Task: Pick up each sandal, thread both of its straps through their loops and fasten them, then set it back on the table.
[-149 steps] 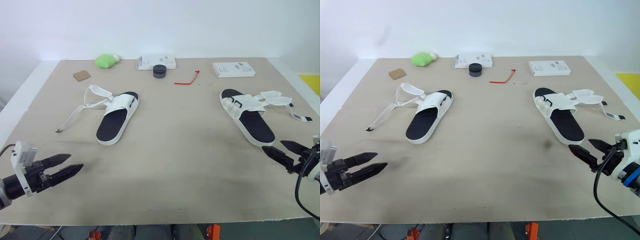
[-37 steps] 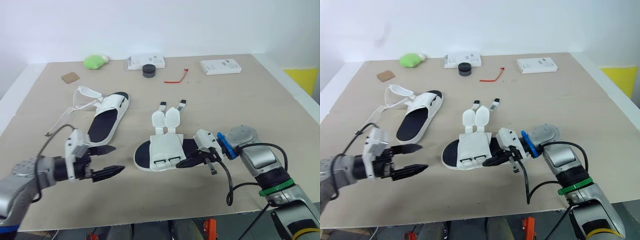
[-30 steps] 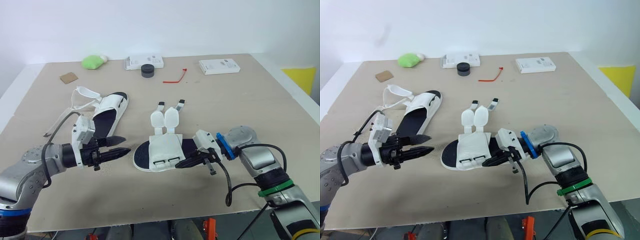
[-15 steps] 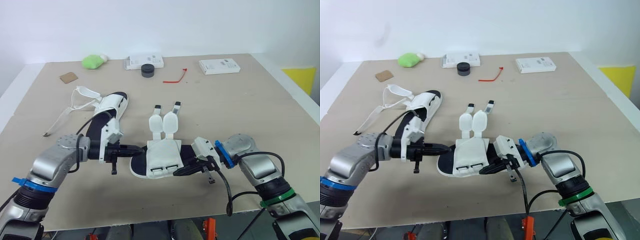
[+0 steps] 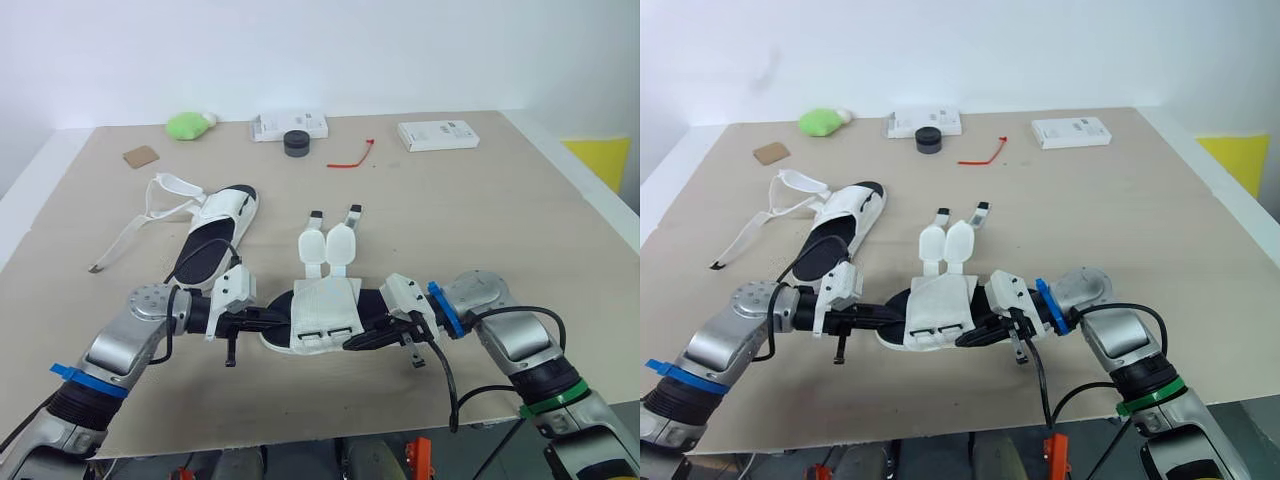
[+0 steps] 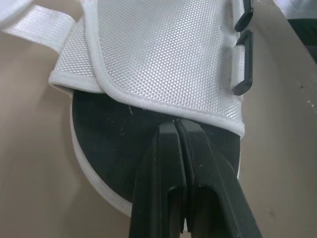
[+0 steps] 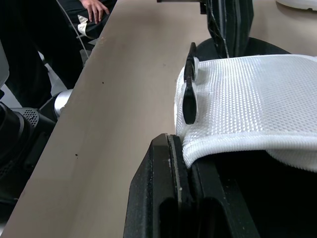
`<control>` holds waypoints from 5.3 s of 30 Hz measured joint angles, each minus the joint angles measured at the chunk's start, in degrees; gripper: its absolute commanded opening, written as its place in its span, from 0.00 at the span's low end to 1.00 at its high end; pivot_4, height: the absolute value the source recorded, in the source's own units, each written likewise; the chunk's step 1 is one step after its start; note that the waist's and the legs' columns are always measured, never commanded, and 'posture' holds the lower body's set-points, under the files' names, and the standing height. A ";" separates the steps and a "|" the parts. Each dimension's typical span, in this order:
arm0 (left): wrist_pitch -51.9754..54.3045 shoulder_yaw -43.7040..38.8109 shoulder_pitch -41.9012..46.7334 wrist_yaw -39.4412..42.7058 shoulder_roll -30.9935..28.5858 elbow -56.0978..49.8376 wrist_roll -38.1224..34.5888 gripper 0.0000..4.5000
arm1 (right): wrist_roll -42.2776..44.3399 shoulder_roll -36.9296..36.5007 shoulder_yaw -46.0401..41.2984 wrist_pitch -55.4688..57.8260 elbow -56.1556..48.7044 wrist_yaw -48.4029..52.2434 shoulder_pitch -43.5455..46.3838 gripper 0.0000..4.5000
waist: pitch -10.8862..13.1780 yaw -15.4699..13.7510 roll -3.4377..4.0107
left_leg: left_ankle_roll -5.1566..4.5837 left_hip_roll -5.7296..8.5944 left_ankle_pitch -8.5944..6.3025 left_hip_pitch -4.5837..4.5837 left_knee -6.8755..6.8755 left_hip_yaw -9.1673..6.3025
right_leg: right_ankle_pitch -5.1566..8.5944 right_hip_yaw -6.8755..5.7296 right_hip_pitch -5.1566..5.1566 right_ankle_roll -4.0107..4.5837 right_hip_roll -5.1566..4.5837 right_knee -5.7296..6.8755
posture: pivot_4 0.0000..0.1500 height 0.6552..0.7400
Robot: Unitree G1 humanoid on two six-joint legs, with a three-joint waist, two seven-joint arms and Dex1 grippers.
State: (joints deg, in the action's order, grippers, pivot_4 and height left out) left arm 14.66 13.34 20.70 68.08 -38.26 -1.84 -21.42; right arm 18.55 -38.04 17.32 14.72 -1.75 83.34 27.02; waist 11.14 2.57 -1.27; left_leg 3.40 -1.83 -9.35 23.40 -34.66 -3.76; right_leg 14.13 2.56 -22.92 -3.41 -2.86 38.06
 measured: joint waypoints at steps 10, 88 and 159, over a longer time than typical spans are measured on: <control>-2.51 -0.25 0.71 2.05 0.98 2.10 0.75 0.02 | -1.10 1.10 0.32 -1.54 5.43 2.33 4.15 0.00 | 0.00 0.07 0.00 | -0.01 0.00 0.02 -0.01 -0.03 0.07 | -0.08 0.11 -0.01 -0.05 0.01 0.00 | 1.00 1.00; -30.76 -1.79 14.72 11.67 16.33 37.01 10.90 0.02 | -3.66 3.01 -1.46 -1.45 11.38 3.50 6.42 0.00 | -1.02 -0.11 -0.12 | 0.18 0.17 0.15 -0.34 0.04 0.17 | 0.17 0.66 0.55 -0.20 0.17 -0.06 | 1.00 1.00; -24.97 0.04 12.24 11.00 15.98 32.26 12.29 0.00 | 5.44 -6.35 -16.96 11.37 21.26 -1.69 16.79 0.94 | -2.90 -0.24 0.69 | 0.27 0.29 -0.48 -0.44 0.23 -0.03 | 0.83 0.67 1.19 -0.25 0.16 -0.99 | 1.00 1.00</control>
State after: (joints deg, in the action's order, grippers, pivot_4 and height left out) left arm -10.31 13.38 32.94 79.08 -22.29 30.41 -9.13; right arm 24.00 -44.39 0.36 26.09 19.51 81.66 43.81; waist 8.23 2.33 -0.58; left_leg 3.67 -1.53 -9.84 22.96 -34.43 -3.79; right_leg 14.97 3.23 -21.73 -3.65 -2.70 37.07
